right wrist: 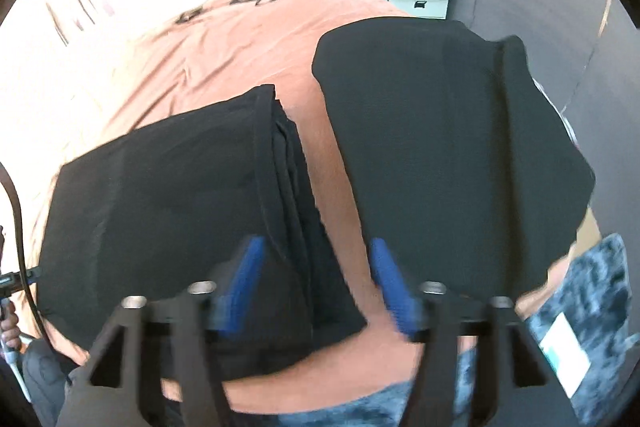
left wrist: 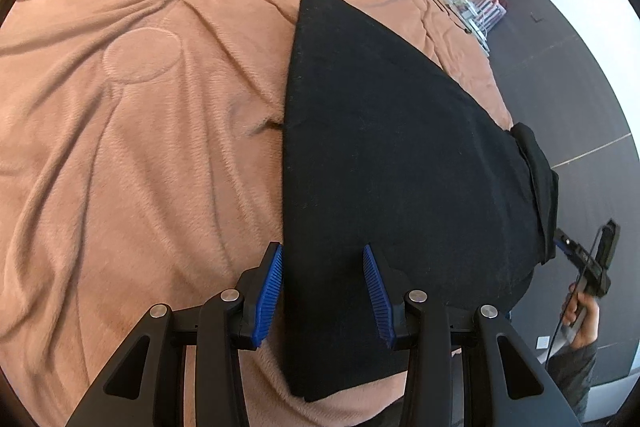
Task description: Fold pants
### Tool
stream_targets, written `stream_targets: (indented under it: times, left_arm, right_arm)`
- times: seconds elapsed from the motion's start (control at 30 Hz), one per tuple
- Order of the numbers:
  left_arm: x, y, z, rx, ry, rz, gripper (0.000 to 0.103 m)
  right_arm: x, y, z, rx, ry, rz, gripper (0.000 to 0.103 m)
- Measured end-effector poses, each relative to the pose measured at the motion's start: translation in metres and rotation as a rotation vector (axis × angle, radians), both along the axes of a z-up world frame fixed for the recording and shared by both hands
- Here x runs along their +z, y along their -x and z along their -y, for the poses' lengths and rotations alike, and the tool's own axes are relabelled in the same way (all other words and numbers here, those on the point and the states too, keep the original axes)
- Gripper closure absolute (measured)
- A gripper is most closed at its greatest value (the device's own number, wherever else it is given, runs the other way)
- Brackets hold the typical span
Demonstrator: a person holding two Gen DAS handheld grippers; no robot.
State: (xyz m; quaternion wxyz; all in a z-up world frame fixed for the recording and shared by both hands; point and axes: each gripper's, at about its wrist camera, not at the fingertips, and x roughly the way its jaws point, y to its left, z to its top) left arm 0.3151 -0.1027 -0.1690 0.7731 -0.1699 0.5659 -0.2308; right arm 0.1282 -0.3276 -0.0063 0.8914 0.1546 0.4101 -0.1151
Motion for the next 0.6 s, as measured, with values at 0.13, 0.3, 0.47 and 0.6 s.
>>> stream_targets:
  times: [0.13, 0.3, 0.47, 0.6]
  left_arm:
    - [0.000, -0.008, 0.002, -0.003, 0.007, -0.005, 0.060]
    - [0.000, -0.020, 0.005, -0.008, 0.018, -0.014, 0.060]
    - [0.000, -0.028, 0.005, -0.012, 0.022, -0.018, 0.060]
    - [-0.001, -0.034, 0.008, -0.015, 0.014, -0.019, 0.060]
  right_arm:
    - [-0.016, 0.022, 0.012, -0.003, -0.140, 0.032, 0.038]
    - [-0.043, 0.041, 0.025, 0.013, -0.346, 0.064, 0.038]
    - [-0.077, 0.031, 0.036, 0.007, -0.463, 0.064, 0.038]
    - [-0.092, 0.022, 0.048, 0.000, -0.502, 0.087, 0.038]
